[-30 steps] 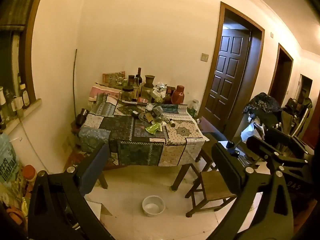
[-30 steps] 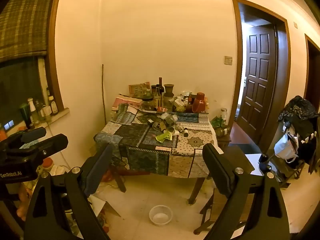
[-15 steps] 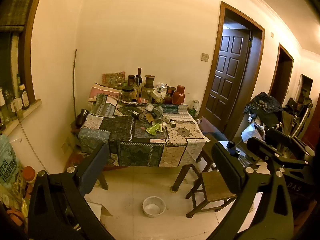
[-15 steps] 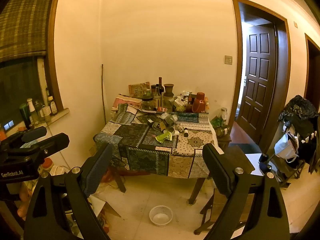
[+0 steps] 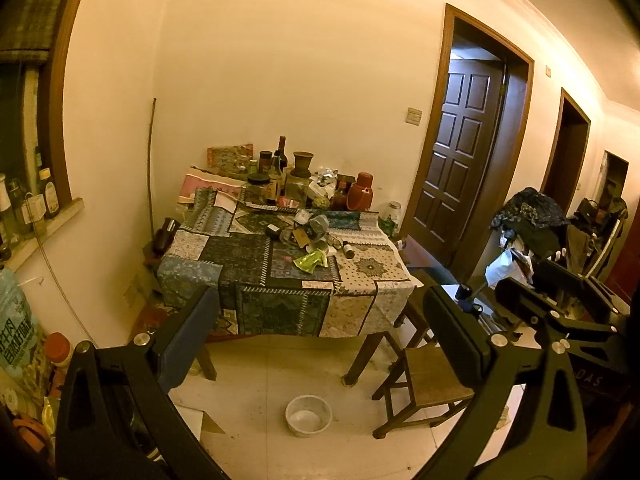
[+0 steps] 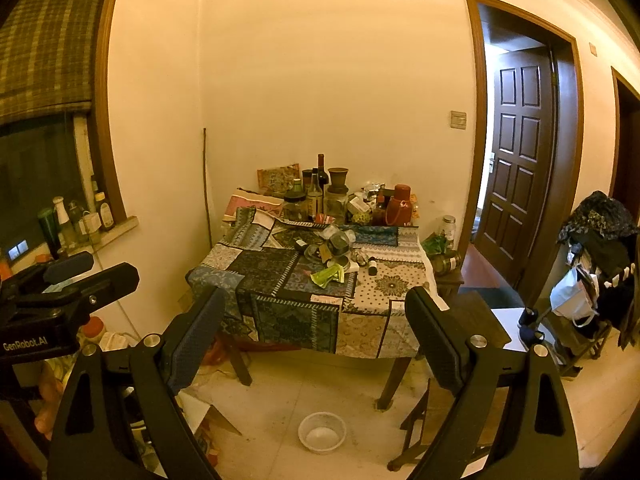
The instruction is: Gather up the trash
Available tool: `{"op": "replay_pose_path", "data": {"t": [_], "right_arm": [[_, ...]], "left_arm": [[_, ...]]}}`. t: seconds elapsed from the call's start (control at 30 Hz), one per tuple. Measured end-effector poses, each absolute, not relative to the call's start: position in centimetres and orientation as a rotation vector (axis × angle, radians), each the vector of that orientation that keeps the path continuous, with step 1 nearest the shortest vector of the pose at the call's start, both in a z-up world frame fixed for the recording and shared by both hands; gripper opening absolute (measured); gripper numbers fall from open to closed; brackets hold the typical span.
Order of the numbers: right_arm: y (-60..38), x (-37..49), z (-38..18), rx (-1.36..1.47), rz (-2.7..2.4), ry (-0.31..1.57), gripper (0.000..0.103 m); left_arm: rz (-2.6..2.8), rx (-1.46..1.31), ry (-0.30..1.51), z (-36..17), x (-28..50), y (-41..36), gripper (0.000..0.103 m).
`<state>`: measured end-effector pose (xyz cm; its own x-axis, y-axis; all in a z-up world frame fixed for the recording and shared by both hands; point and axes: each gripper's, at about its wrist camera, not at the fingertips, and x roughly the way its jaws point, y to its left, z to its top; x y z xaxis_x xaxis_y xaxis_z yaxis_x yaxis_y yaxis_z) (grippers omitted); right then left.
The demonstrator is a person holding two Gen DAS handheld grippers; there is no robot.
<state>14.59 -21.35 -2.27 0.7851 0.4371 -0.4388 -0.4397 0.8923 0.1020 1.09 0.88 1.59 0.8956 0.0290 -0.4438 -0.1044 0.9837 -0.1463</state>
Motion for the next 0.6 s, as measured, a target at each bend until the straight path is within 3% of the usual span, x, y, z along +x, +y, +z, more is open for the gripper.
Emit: {"op": "replay_pose_path", "data": {"t": [0.6], "right_arm": [[-20.89, 15.1, -2.71, -0.003, 0.475, 0.481, 0.09]], "left_arm": [[0.075, -0.164, 0.457, 0.59, 1.6, 1.07, 0.103]]}}
